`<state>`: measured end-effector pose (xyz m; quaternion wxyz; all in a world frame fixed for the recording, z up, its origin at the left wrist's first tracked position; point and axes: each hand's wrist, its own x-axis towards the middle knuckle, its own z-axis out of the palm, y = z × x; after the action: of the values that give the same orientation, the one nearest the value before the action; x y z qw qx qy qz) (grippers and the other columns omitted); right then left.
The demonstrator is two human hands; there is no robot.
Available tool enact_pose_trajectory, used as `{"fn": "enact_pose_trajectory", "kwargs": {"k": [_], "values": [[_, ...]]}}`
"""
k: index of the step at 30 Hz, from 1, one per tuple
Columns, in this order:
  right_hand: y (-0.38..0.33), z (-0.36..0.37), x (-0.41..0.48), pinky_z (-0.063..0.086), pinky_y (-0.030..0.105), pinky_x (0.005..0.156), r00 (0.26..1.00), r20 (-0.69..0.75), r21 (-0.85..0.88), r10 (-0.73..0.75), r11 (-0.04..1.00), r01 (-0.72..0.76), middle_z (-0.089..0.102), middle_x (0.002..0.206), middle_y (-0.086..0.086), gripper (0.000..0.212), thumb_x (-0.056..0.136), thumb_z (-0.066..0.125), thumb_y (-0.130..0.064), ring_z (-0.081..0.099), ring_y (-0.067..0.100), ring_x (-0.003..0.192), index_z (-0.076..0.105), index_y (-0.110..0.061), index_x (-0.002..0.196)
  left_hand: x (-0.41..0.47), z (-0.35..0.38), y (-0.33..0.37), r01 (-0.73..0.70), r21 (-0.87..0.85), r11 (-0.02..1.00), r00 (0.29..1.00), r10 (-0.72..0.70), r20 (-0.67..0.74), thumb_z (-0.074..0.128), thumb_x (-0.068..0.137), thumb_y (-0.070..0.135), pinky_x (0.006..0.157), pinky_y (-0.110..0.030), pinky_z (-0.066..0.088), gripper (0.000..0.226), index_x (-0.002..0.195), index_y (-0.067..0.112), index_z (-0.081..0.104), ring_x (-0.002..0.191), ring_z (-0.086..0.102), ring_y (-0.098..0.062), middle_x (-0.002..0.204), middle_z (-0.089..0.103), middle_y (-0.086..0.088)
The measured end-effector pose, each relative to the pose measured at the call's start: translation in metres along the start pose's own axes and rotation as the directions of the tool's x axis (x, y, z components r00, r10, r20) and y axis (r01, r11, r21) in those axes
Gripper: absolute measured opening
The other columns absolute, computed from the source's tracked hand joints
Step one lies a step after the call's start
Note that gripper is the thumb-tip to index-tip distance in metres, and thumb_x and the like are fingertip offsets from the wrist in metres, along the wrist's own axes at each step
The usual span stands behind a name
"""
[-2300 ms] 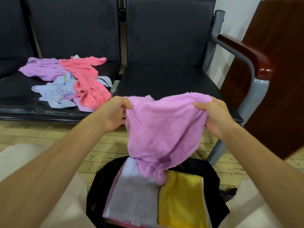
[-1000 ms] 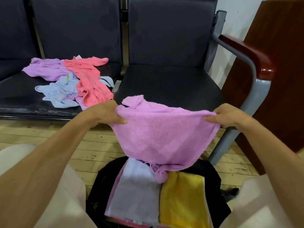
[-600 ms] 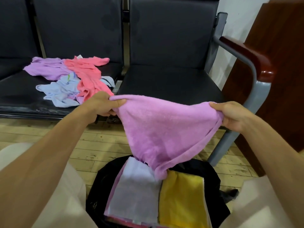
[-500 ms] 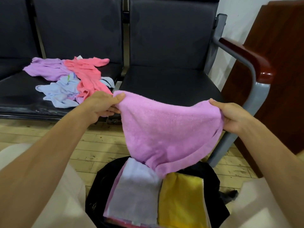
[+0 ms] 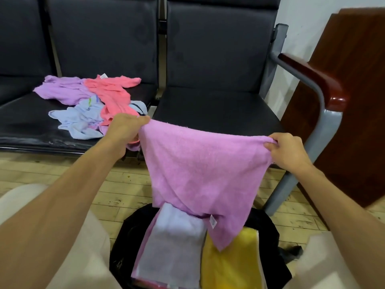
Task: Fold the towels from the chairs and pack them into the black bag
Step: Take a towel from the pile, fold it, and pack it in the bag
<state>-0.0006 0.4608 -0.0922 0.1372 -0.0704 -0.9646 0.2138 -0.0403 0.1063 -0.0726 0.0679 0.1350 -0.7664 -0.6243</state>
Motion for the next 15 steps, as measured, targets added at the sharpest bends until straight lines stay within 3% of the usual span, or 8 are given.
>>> {"fn": "enact_pose_trajectory", "kwargs": {"k": [3, 6, 8, 11, 15], "values": [[-0.001, 0.001, 0.002, 0.045, 0.029, 0.058, 0.993, 0.077, 0.037, 0.085, 0.995, -0.088, 0.059, 0.068, 0.012, 0.023, 0.093, 0.062, -0.019, 0.058, 0.024, 0.066, 0.065, -0.004, 0.075, 0.003, -0.002, 0.0, 0.093, -0.171, 0.981, 0.996, -0.092, 0.014, 0.068, 0.085, 0.027, 0.068, -0.043, 0.05, 0.021, 0.077, 0.009, 0.06, 0.073, 0.055, -0.028, 0.078, 0.059, -0.015], [-0.002, 0.0, 0.002, 0.056, 0.042, 0.082, 0.962, 0.23, 0.229, 0.148, 0.952, -0.201, 0.071, 0.086, 0.011, 0.013, 0.087, 0.07, -0.018, 0.065, 0.024, 0.084, 0.074, -0.005, 0.087, 0.008, -0.007, -0.003, 0.141, -0.305, 0.942, 0.988, -0.115, 0.101, 0.063, 0.09, 0.033, 0.069, -0.036, 0.043, 0.023, 0.088, 0.01, 0.062, 0.077, 0.057, -0.025, 0.085, 0.063, -0.009], [-0.003, -0.002, 0.001, 0.055, 0.042, 0.086, 0.933, 0.329, 0.314, 0.148, 0.914, -0.256, 0.072, 0.09, 0.011, 0.007, 0.085, 0.071, -0.012, 0.066, 0.021, 0.086, 0.075, -0.005, 0.086, 0.012, -0.011, -0.006, 0.177, -0.353, 0.919, 0.98, -0.131, 0.151, 0.058, 0.092, 0.036, 0.071, -0.036, 0.044, 0.028, 0.106, 0.011, 0.063, 0.088, 0.06, -0.026, 0.096, 0.067, -0.007], [-0.003, 0.0, 0.0, 0.057, 0.039, 0.084, 0.914, 0.376, 0.251, 0.152, 0.933, -0.259, 0.073, 0.084, 0.014, 0.011, 0.085, 0.072, -0.011, 0.067, 0.018, 0.079, 0.074, -0.001, 0.081, 0.015, -0.014, -0.008, 0.227, -0.416, 0.881, 0.968, -0.159, 0.192, 0.051, 0.096, 0.037, 0.079, -0.042, 0.048, 0.039, 0.126, 0.014, 0.057, 0.103, 0.061, -0.028, 0.115, 0.066, -0.008], [-0.003, 0.007, -0.001, 0.058, 0.04, 0.085, 0.88, 0.421, 0.135, 0.22, 0.944, -0.301, 0.075, 0.073, 0.007, 0.02, 0.089, 0.068, -0.02, 0.073, 0.018, 0.077, 0.074, -0.004, 0.078, 0.015, -0.011, -0.009, 0.251, -0.446, 0.859, 0.964, -0.181, 0.194, 0.044, 0.099, 0.032, 0.082, -0.041, 0.047, 0.027, 0.112, 0.015, 0.06, 0.1, 0.061, -0.024, 0.112, 0.065, -0.007]]}}
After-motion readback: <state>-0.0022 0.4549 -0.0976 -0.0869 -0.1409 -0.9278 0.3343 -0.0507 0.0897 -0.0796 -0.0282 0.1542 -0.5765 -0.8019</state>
